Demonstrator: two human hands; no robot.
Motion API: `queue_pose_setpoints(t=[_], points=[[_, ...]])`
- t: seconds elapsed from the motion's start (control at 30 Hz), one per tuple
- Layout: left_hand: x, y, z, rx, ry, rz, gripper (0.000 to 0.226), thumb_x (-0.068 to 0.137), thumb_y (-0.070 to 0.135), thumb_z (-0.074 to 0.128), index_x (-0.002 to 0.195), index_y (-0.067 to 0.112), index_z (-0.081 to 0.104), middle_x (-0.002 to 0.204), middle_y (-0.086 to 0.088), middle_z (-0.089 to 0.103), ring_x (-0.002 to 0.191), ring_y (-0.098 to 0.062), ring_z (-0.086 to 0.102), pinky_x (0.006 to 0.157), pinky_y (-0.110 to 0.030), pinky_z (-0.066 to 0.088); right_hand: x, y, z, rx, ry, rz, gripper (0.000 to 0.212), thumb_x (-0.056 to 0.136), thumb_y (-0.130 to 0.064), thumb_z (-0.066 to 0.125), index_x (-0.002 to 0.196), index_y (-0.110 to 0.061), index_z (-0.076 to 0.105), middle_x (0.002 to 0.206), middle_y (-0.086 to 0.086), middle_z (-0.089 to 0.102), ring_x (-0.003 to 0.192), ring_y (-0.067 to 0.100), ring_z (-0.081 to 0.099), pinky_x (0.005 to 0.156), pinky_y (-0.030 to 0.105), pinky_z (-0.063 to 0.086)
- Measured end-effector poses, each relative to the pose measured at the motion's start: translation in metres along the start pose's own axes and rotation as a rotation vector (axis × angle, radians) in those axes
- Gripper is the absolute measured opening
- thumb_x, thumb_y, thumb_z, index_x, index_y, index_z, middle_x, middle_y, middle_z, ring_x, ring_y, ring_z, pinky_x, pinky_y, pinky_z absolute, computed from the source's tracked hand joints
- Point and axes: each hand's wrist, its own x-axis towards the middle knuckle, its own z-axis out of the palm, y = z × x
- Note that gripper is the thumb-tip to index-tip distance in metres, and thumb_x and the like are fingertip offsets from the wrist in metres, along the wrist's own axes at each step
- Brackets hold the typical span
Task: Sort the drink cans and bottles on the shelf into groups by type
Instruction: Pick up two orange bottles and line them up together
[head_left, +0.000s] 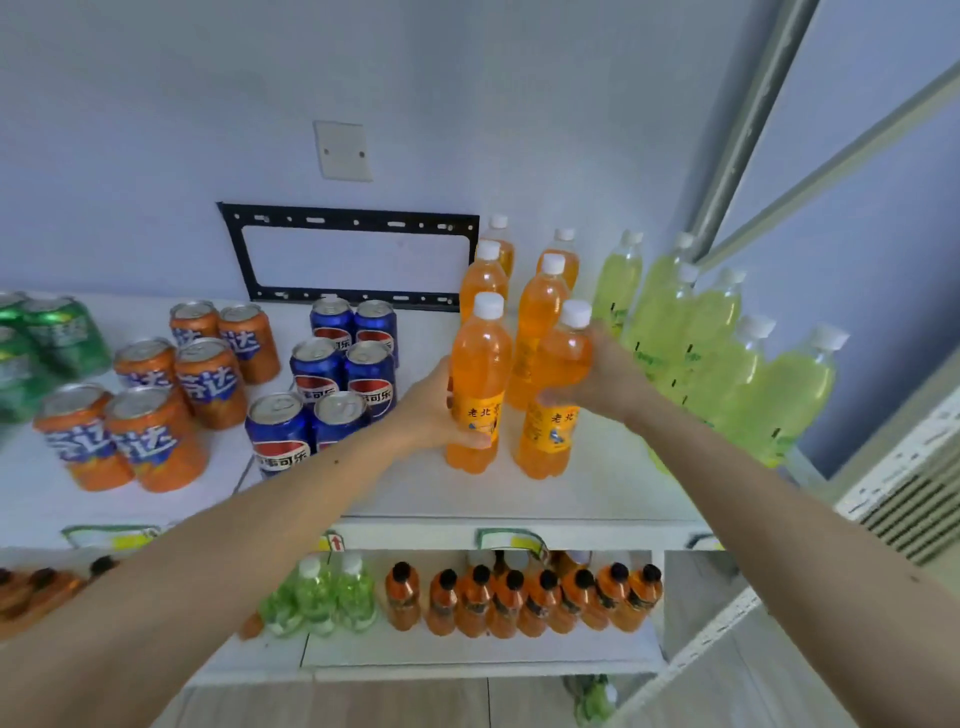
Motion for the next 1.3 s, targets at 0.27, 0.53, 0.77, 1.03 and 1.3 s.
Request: queue_pose_setpoints(t=[0.27, 0.53, 0.77, 1.03, 1.3], points=[[-0.004, -0.025, 0.039, -0.088, 0.123, -0.130, 0.098, 0.063, 0.029, 0.089, 0.142, 0.028, 0.030, 0.129, 0.007, 0.056, 0.116, -0.012, 0.055, 0.088, -0.025, 0.046, -0.005, 0.064, 0.040, 0.156, -0.113, 0.092, 0.086, 0.051, -0.011, 0.093, 0.125, -0.022, 0.051, 0.113, -0.002, 0.065, 0.109, 0.024, 0.062, 0.085, 0.035, 0.052], [-0.006, -0.025, 0.038, 0.019, 0.070, -0.109, 0.093, 0.068, 0.025, 0.087, 0.143, 0.026, 0.031, 0.135, 0.003, 0.055, 0.115, -0.011, 0.051, 0.094, -0.028, 0.042, -0.010, 0.067, 0.058, 0.073, -0.076, 0.051, 0.078, 0.059, -0.028, 0.091, 0.126, -0.019, 0.052, 0.117, 0.001, 0.066, 0.101, 0.019, 0.064, 0.078, 0.028, 0.051], [-0.015, -0.026, 0.042, 0.024, 0.067, -0.089, 0.093, 0.070, 0.022, 0.086, 0.144, 0.026, 0.029, 0.135, 0.001, 0.055, 0.113, -0.010, 0.050, 0.092, -0.025, 0.041, -0.021, 0.062, 0.066, 0.047, -0.054, 0.011, 0.084, 0.062, -0.028, 0.089, 0.133, -0.020, 0.047, 0.119, 0.003, 0.066, 0.104, 0.022, 0.065, 0.080, 0.027, 0.051], [-0.016, -0.019, 0.032, 0.139, -0.025, -0.094, 0.103, 0.067, 0.031, 0.087, 0.148, 0.025, 0.023, 0.140, 0.004, 0.051, 0.125, -0.016, 0.050, 0.102, -0.035, 0.045, -0.022, 0.056, 0.059, 0.029, -0.141, 0.018, 0.092, 0.063, -0.031, 0.089, 0.138, -0.020, 0.037, 0.126, 0.001, 0.062, 0.113, 0.022, 0.060, 0.089, 0.030, 0.049], [-0.013, 0.016, -0.053, 0.447, -0.202, -0.083, 0.096, 0.074, 0.026, 0.082, 0.150, 0.023, 0.024, 0.153, 0.004, 0.034, 0.134, -0.017, 0.043, 0.105, -0.034, 0.044, -0.008, 0.043, -0.019, 0.025, -0.237, -0.043, 0.084, 0.063, -0.013, 0.089, 0.134, -0.018, 0.045, 0.128, -0.003, 0.053, 0.113, 0.020, 0.057, 0.092, 0.038, 0.052]])
